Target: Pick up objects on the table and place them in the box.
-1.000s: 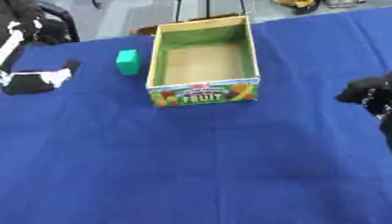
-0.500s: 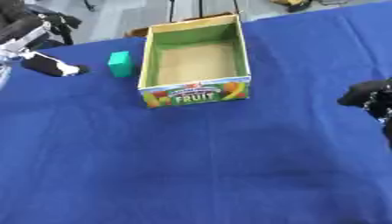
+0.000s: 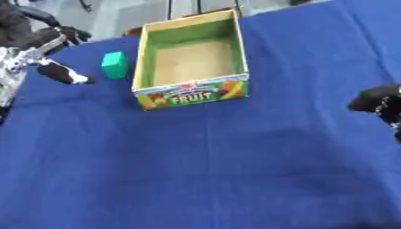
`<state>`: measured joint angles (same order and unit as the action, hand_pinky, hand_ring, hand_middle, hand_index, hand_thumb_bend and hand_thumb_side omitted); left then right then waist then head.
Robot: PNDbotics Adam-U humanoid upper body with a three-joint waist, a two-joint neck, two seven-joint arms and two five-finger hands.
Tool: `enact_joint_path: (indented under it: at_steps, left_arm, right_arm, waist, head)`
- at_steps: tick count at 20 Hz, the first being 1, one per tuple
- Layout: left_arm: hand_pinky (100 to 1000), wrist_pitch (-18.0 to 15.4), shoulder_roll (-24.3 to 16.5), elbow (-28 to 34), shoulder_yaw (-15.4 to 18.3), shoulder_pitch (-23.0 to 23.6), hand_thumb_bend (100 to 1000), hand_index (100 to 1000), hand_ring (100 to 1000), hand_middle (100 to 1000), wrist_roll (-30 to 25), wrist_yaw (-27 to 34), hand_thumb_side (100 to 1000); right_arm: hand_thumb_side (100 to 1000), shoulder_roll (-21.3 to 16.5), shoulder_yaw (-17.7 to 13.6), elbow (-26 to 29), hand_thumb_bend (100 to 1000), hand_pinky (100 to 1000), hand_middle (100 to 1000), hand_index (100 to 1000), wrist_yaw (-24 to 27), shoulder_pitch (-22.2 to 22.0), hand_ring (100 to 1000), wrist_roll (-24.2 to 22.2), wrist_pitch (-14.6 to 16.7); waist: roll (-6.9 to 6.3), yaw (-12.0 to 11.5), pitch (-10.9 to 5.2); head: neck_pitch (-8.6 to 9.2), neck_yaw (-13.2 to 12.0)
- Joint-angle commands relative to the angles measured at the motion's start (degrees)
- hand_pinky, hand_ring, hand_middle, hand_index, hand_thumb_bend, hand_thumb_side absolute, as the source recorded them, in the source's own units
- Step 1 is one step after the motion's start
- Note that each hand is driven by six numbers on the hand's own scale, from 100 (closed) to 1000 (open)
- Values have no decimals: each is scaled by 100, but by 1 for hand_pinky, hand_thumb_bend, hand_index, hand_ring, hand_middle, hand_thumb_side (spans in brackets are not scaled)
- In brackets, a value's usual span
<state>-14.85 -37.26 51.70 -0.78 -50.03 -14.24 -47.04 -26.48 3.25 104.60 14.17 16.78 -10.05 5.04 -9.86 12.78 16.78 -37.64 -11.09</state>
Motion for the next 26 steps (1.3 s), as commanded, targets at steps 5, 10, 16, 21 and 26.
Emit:
enact_joint_path:
  at_steps: [5, 10, 16, 21, 26]
  left_arm:
    - [816, 34, -167, -57, 152, -152, 614, 926, 827, 817, 528, -49, 290]
    - [815, 101, -228, -85, 209, -150, 588, 917, 819, 793, 715, -10, 279]
    - [814, 181, -375, -112, 302, -102, 569, 913, 811, 778, 822, 67, 270]
    - [813, 278, -515, -115, 370, -48, 547, 909, 803, 763, 948, 87, 260]
    - [802, 334, -576, -158, 401, -16, 521, 899, 786, 739, 1024, 115, 257]
  right_arm:
    - [987, -165, 7, 164, 100, 766, 581, 675, -52, 124, 655, -45, 14]
    - [996, -178, 16, 190, 100, 766, 581, 675, -84, 156, 655, -61, 14]
    - [1000, -171, 24, 241, 100, 766, 581, 674, -125, 177, 656, -73, 14]
    - [1000, -144, 6, 278, 100, 766, 580, 674, -156, 187, 656, -60, 20]
    - [1000, -114, 0, 304, 100, 766, 580, 673, -182, 195, 656, -50, 24]
  waist:
    - [-52, 138, 27]
    - [-153, 290, 134]
    - [-272, 481, 248]
    - [-308, 605, 361]
    - [-309, 680, 464]
  head:
    - [133, -62]
    - [233, -133]
    - [423, -268]
    - [587, -356]
    - [669, -377]
